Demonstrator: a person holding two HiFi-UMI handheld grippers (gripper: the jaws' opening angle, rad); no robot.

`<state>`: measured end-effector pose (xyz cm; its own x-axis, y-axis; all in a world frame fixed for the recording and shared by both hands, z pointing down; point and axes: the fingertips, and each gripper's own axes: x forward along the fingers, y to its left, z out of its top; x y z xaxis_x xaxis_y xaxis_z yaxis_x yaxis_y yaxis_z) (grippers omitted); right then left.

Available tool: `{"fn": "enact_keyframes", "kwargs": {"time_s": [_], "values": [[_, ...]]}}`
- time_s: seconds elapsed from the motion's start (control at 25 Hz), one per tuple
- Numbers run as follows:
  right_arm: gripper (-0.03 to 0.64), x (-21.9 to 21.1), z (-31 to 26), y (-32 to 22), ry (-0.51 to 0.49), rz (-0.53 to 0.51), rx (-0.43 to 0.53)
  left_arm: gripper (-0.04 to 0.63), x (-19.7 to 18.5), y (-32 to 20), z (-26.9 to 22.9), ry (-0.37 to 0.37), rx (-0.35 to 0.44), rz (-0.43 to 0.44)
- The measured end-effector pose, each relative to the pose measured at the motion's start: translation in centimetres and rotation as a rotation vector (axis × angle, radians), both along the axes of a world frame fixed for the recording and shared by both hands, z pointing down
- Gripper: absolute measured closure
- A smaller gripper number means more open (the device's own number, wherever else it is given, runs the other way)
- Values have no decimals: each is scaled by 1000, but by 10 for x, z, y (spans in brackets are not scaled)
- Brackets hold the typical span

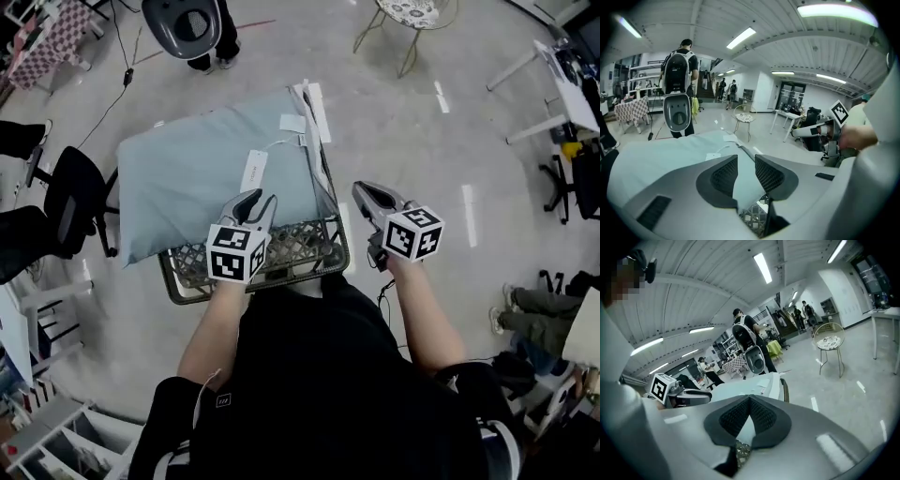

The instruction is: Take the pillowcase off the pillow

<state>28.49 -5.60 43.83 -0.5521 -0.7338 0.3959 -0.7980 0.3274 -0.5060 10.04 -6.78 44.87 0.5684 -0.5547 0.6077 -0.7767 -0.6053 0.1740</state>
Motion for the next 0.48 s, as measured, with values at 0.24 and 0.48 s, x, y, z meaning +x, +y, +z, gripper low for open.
{"fn": "enact_keyframes", "kwargs": {"time_s": [0.24,0.48], "values": [[604,11,74,-21,16,-166,-125,448,7,16,60,-111,-101,-81],[527,-4,142,-37,-11,-243,-261,403,-7,24,110,-169,-179,-146]]}}
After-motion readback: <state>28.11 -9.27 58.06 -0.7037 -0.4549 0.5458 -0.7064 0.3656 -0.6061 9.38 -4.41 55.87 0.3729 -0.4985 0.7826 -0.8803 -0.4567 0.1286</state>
